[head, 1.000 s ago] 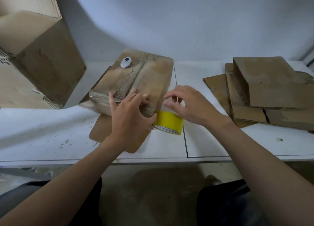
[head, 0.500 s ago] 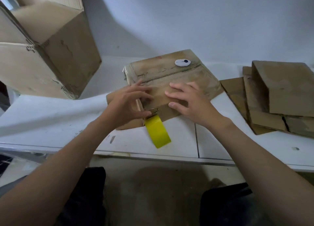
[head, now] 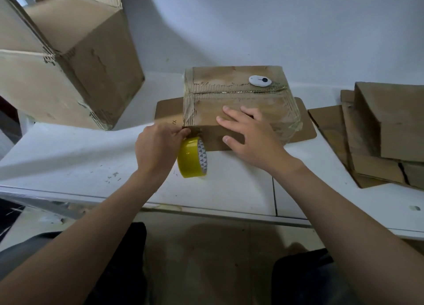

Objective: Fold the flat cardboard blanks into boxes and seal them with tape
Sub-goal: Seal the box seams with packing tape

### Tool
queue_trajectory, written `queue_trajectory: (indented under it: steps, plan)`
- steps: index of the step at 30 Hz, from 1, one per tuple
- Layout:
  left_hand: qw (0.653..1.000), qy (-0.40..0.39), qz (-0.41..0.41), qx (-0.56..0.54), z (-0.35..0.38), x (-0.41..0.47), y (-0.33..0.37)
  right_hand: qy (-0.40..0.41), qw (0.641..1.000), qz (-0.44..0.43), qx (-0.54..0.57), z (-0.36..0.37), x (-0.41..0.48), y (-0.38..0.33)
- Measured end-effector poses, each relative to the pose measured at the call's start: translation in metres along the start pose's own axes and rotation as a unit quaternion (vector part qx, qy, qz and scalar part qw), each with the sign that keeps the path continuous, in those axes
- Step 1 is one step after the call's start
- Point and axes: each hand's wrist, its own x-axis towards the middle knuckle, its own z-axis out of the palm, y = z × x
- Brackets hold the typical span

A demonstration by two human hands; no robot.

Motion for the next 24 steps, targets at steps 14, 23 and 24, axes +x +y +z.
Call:
queue_trajectory:
  steps: [14,23,24]
  plan:
    - [0.990,-0.140,-0.019,0.016,-0.003,-0.029,0.000,0.063,0.995,0.009,-0.071,0.003,0.020,-0.039]
    - [0.867,-0.166,-0.249,-0.399,0.002,-0.033,0.003,0.082,0.995,0.001,-0.053,0.028,0.051,-0.059]
    - [0.851,-0.169,-0.270,-0.418,0.004,-0.033,0.006,0.083,0.996,0.001,-0.044,0.028,0.051,-0.058]
